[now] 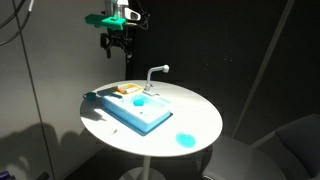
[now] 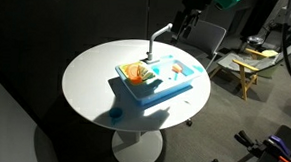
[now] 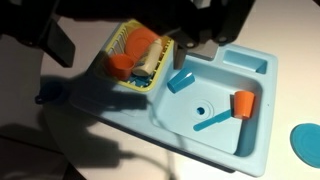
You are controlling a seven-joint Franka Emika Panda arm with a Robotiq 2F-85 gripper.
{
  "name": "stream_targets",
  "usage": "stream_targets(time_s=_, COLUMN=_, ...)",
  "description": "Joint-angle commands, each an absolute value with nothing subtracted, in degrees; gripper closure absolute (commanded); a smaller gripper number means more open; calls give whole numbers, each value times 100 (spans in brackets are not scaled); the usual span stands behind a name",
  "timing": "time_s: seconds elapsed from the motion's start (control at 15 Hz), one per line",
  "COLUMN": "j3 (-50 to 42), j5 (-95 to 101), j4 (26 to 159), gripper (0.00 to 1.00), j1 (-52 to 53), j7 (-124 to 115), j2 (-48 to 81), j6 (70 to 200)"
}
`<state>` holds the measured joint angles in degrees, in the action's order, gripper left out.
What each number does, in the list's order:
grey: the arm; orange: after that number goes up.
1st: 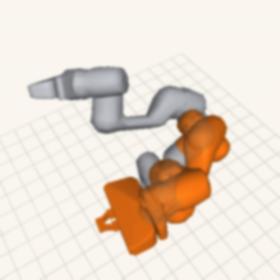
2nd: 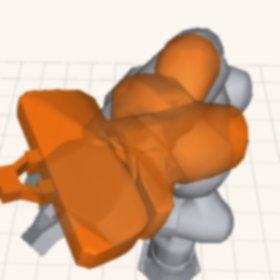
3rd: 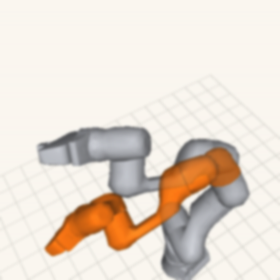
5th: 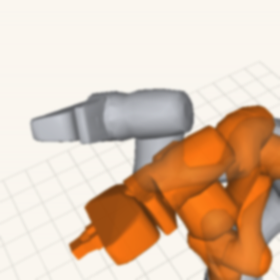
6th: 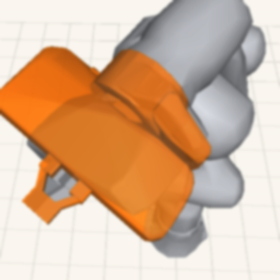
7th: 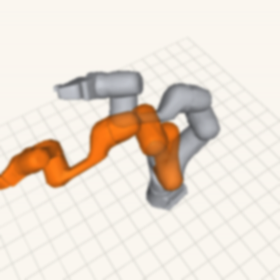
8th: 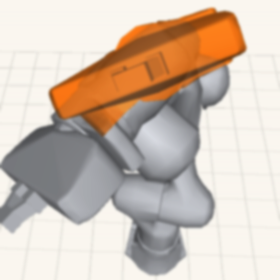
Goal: Remove the blue cup from the sink and put it on the table
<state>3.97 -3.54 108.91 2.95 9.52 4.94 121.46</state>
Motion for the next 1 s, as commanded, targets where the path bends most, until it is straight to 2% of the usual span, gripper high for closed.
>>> stream_targets(time_s=0.0, j3=307, j5=-380, j4=10982, gripper=0, j1=211, j7=1027, j2=468, j6=12218)
stream_targets(time_s=0.93, j3=52, j5=-360, j4=11615, gripper=0, j1=-67, j7=1002, j2=826, j6=12956)
